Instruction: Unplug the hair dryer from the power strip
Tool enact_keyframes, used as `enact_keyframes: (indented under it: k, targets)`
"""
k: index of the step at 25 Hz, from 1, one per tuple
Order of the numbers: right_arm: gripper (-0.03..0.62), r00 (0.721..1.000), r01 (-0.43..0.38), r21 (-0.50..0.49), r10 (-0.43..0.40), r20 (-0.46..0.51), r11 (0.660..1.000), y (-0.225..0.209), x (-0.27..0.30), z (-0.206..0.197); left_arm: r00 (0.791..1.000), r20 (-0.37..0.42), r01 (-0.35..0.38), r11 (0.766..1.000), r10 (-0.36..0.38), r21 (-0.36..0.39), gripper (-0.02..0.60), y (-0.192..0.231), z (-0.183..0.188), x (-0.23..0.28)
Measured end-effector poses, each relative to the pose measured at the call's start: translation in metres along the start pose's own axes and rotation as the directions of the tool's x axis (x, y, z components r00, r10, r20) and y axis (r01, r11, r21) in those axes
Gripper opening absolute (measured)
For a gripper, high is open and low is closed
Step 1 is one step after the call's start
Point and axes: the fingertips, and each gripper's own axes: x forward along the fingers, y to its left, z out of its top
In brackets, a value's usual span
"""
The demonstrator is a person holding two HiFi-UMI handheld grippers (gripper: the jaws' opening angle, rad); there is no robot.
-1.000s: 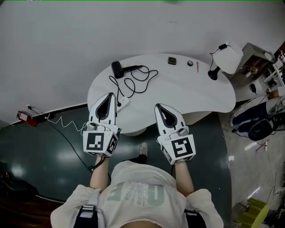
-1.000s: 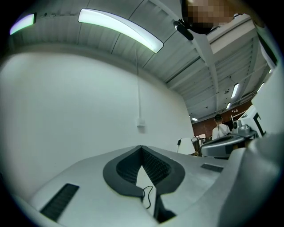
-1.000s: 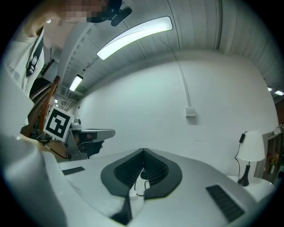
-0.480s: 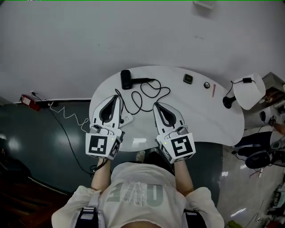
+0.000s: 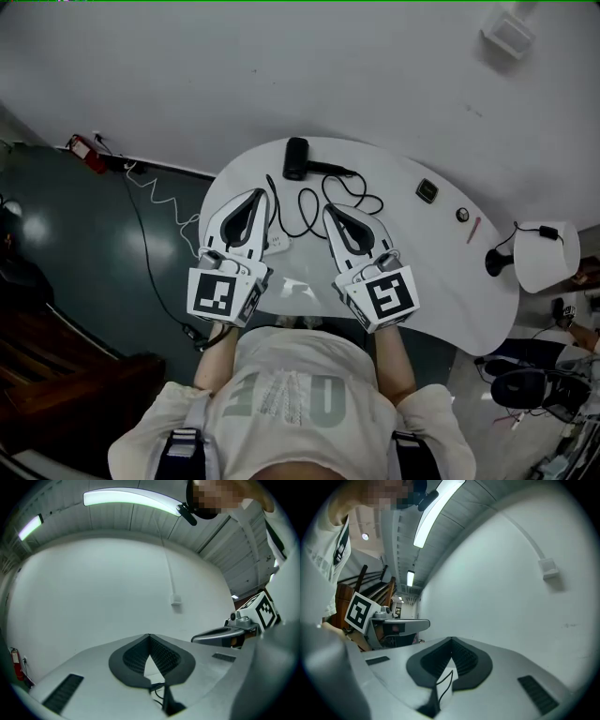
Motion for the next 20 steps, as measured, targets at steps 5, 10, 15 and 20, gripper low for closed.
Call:
enact_keyframes:
  k: [5, 10, 15, 20]
  targets:
    - [0.212, 0.951, -0.295, -0.065, 0.287, -0.112, 0.953, 0.025, 0.025, -0.016, 0.998, -0.005, -0.056, 0.998, 0.056, 0.020, 0.005, 0.018, 0.000, -0.004]
    - [0.264, 0.786, -0.588, -0.202, 0.493, -0.373, 0.783, 0.060, 0.041, -0.063, 0.994, -0.003, -0.112, 0.993, 0.112, 0.026, 0.005, 0.035, -0.006, -0.014]
    - [0.312, 0.551, -0.802, -0.203, 0.564, -0.615, 0.562, 0.090, 0.047, -0.131, 0.988, -0.016, -0.153, 0.988, 0.153, -0.001, 0.005, 0.046, -0.020, -0.027]
    - [0.322, 0.482, -0.849, -0.263, 0.468, -0.740, 0.459, 0.090, 0.061, -0.192, 0.981, -0.035, -0.189, 0.982, 0.189, -0.011, 0.005, 0.053, -0.035, -0.039]
